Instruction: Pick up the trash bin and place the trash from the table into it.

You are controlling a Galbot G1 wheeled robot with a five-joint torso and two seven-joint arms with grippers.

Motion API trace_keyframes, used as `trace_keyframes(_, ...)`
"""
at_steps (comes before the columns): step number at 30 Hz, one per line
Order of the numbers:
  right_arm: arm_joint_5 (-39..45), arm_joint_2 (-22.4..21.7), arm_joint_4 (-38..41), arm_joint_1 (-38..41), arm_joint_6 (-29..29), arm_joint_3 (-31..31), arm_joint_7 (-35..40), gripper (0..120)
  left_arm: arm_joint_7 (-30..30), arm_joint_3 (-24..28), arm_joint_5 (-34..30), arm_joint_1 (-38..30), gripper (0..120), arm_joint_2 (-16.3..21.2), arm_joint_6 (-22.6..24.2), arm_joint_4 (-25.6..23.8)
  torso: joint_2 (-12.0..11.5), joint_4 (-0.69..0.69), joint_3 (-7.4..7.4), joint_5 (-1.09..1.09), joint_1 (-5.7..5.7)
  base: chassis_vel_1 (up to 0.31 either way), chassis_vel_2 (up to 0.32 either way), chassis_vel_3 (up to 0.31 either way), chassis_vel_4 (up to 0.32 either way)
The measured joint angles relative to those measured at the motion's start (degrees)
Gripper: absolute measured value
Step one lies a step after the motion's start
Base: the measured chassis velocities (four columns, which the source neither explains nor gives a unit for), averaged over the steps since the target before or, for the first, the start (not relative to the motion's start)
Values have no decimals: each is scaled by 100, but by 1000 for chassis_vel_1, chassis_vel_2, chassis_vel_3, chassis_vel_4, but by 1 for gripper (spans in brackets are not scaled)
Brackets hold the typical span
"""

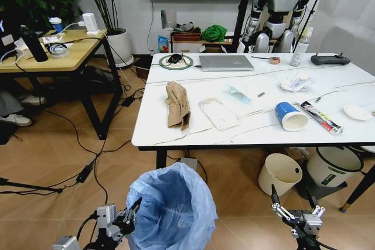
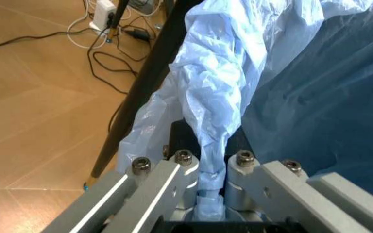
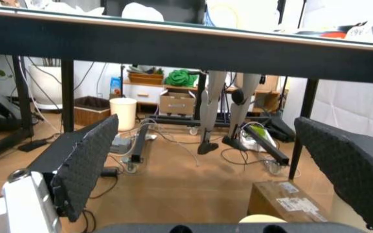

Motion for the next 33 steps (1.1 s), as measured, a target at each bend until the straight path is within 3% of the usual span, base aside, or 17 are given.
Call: trace_keyframes(33,31,-12,123,-34,-27,14,63,100,-4,51,-18,-50,0,-2,2,85,881,0,507,0,377,0,0,0,0)
